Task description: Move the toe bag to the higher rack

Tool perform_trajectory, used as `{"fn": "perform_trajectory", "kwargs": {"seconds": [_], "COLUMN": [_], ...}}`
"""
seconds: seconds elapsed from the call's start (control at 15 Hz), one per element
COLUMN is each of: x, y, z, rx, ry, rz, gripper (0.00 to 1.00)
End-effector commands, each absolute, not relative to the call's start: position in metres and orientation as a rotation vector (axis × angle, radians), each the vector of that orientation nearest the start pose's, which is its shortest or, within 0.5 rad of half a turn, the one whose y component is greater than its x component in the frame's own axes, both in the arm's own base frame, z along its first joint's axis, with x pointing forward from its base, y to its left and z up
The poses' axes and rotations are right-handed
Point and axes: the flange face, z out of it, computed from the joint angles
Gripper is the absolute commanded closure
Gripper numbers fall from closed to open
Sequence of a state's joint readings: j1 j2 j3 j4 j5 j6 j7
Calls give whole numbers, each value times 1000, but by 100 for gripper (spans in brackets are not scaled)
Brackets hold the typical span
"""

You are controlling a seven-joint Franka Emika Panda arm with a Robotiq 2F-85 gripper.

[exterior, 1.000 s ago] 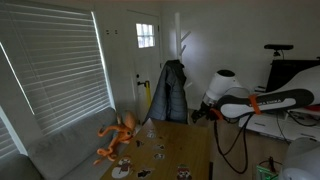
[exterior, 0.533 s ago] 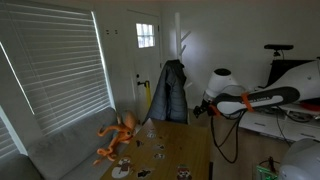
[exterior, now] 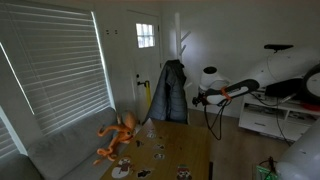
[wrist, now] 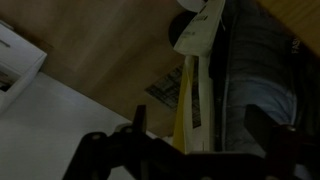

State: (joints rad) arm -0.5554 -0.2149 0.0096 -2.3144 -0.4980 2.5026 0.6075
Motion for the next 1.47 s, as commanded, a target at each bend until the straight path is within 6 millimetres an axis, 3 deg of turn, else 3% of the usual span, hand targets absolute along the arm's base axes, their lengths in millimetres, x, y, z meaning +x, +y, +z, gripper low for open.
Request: {"fn": "perform_trajectory", "kwargs": {"seconds": [0.0,0.07,0.2,0.47,0.6,0.93,1.4], "x": [466,451,454,456,465,486,538], "y": [-305,-284,-293,-286,-310,-343,-352], "z": [459,464,455,460,456,454,448], "rx": [-3192,-3168,-3164,-3166,-3167,-3174,-3148], "ry": [1305,1326,1336,1315,1404,1407,1333], "rz": [-790,-747,-729,-747,-827,-959,-1089], "gripper": [0,0,0,0,0,0,0]}}
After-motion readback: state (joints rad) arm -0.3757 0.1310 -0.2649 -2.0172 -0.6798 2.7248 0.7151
